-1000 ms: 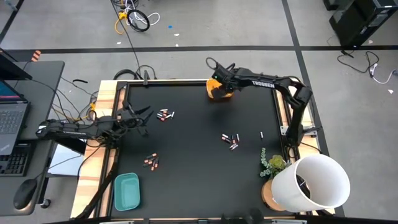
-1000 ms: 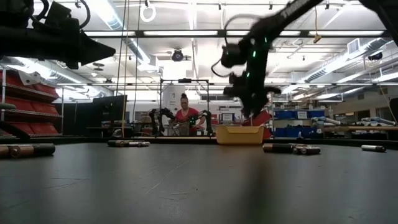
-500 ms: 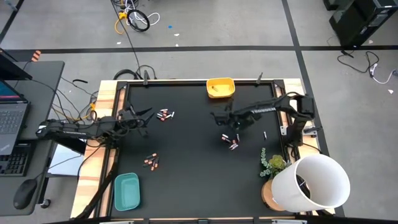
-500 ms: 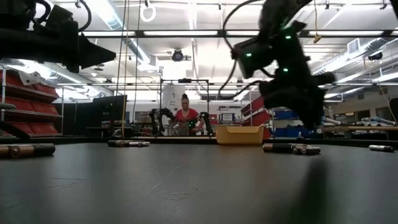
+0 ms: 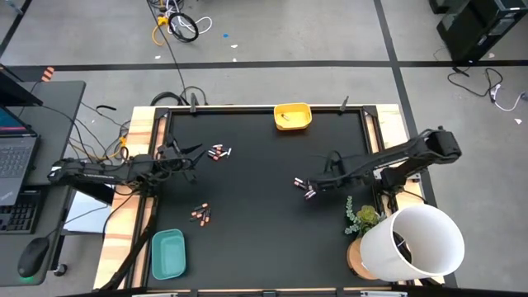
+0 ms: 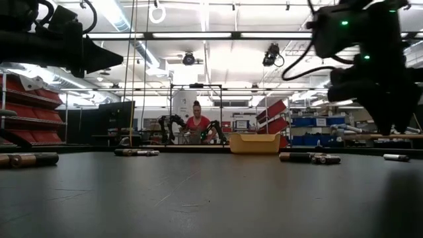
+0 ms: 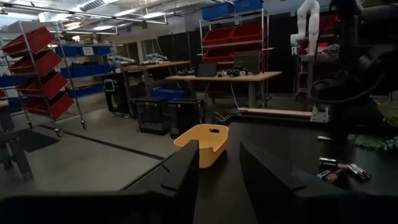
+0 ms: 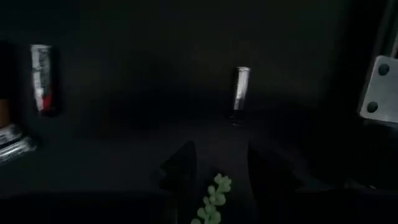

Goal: Sort batteries
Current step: Put the black battery into the green bin

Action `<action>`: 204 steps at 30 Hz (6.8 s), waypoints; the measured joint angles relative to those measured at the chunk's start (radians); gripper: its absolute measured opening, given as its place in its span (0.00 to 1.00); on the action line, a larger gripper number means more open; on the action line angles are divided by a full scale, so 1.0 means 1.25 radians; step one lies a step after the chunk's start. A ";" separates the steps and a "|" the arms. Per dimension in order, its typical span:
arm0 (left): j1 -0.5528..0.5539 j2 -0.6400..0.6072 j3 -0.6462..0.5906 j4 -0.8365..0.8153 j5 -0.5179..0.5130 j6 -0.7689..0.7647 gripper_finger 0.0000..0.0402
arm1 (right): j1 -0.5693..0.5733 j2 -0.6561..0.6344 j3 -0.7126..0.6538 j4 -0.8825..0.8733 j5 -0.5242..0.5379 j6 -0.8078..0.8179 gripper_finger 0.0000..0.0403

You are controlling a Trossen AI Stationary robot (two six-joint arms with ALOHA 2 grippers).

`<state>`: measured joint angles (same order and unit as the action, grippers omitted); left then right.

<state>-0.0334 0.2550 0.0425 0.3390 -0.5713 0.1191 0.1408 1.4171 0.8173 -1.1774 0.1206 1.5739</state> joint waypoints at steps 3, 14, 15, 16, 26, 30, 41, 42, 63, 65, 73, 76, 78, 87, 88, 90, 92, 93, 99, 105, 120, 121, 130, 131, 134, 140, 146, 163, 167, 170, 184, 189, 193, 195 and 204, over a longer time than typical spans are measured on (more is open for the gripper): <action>0.000 0.000 0.000 0.000 0.000 0.000 0.33 | 0.015 -0.019 -0.038 0.038 0.010 0.033 0.32; 0.000 0.002 0.000 -0.046 0.000 0.014 0.33 | 0.109 -0.011 -0.080 0.193 0.432 0.087 0.31; 0.001 0.009 0.000 -0.063 -0.001 0.029 0.33 | 0.115 -0.009 -0.080 0.198 0.451 0.083 0.31; 0.002 0.017 0.000 -0.072 -0.006 0.047 0.33 | 0.119 -0.004 -0.080 0.201 0.465 0.077 0.31; 0.092 0.209 0.059 -0.117 -0.025 -0.001 0.33 | 0.139 0.075 -0.081 0.318 0.810 -0.045 0.31; 0.133 0.317 0.184 -0.304 -0.018 -0.080 0.33 | 0.139 0.096 -0.081 0.441 0.881 -0.215 0.30; 0.179 0.571 0.283 -0.341 -0.182 0.074 0.33 | 0.203 0.112 -0.081 0.802 0.988 -0.551 0.30; 0.178 0.587 0.283 -0.332 -0.181 0.033 0.33 | 0.208 0.114 -0.081 0.833 0.996 -0.590 0.30; 0.136 0.600 0.305 -0.460 0.170 -0.054 0.27 | -0.036 0.123 -0.081 1.396 0.231 -1.391 0.30; 0.136 0.601 0.305 -0.462 0.137 -0.065 0.27 | -0.056 0.123 -0.087 1.397 0.188 -1.386 0.30; 0.153 0.626 0.306 -0.446 0.100 -0.124 0.30 | -0.085 0.123 -0.208 1.550 0.154 -1.410 0.30; 0.158 0.660 0.306 -0.447 0.099 -0.060 0.30 | -0.094 0.123 -0.261 1.656 0.131 -1.419 0.30; 0.158 0.686 0.306 -0.438 0.100 0.009 0.30 | -0.099 0.123 -0.294 1.724 0.106 -1.424 0.30; 0.218 0.780 0.357 -0.489 0.126 0.093 0.30 | -0.129 0.123 -0.339 1.809 0.015 -1.450 0.30; 0.229 0.788 0.370 -0.503 0.145 0.092 0.30 | -0.135 0.123 -0.339 1.809 0.006 -1.451 0.30; 0.253 0.804 0.389 -0.522 0.176 0.094 0.30 | -0.150 0.123 -0.339 1.809 -0.015 -1.451 0.30; 0.273 0.824 0.398 -0.524 0.190 0.108 0.30 | -0.162 0.123 -0.339 1.809 -0.035 -1.451 0.30; 0.281 0.833 0.402 -0.525 0.194 0.116 0.30 | -0.167 0.123 -0.339 1.809 -0.043 -1.450 0.30; 0.310 0.860 0.404 -0.527 0.204 0.166 0.30 | -0.178 0.123 -0.343 1.805 -0.073 -1.450 0.30; 0.338 0.860 0.404 -0.532 0.265 0.198 0.30 | -0.195 0.123 -0.343 1.807 -0.106 -1.450 0.30; 0.361 0.864 0.405 -0.585 0.363 0.164 0.30 | -0.206 0.123 -0.343 1.806 -0.121 -1.450 0.30; 0.362 0.868 0.406 -0.586 0.363 0.148 0.29 | -0.206 0.123 -0.343 1.806 -0.121 -1.450 0.30; 0.351 0.932 0.414 -0.594 0.322 0.106 0.14 | -0.206 0.123 -0.343 1.808 -0.134 -1.449 0.30; 0.345 0.932 0.414 -0.593 0.306 0.103 0.13 | -0.206 0.123 -0.343 1.809 -0.134 -1.448 0.30; 0.326 0.929 0.410 -0.592 0.242 0.083 0.13 | -0.206 0.123 -0.344 1.809 -0.134 -1.448 0.30; 0.294 0.934 0.453 -0.638 0.216 0.038 0.13 | -0.206 0.123 -0.344 1.809 -0.134 -1.448 0.30; 0.290 0.934 0.505 -0.676 0.247 0.008 0.13 | -0.206 0.123 -0.344 1.809 -0.134 -1.443 0.30; 0.140 0.810 0.610 -0.871 0.317 -0.205 0.13 | -0.283 0.123 -0.314 1.624 -0.091 -1.307 0.27; 0.004 0.805 0.640 -0.946 0.298 -0.379 0.13 | -0.282 0.130 -0.271 1.531 -0.017 -1.294 0.23; -0.101 0.813 0.683 -0.990 0.290 -0.509 0.13 | -0.261 0.144 -0.251 1.534 -0.010 -1.295 0.20; -0.580 0.842 0.803 -1.087 0.400 -1.290 0.13 | -0.220 0.159 -0.235 1.527 -0.010 -1.304 0.18; -0.744 0.902 0.796 -0.990 0.453 -1.590 0.13 | -0.231 0.159 -0.235 1.507 -0.007 -1.317 0.18; -0.827 0.965 0.796 -0.969 0.465 -1.699 0.13 | -0.248 0.152 -0.235 1.514 -0.006 -1.322 0.18; -0.847 0.990 0.796 -0.972 0.465 -1.720 0.13 | -0.254 0.152 -0.235 1.521 -0.006 -1.324 0.18; -0.859 1.071 0.783 -0.981 0.474 -1.730 0.13 | -0.271 0.152 -0.235 1.565 -0.016 -1.345 0.18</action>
<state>-1.1076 1.5932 1.0207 -0.8876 0.0209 -2.0434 -0.1980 1.6073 0.5232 0.7783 0.1007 -0.1068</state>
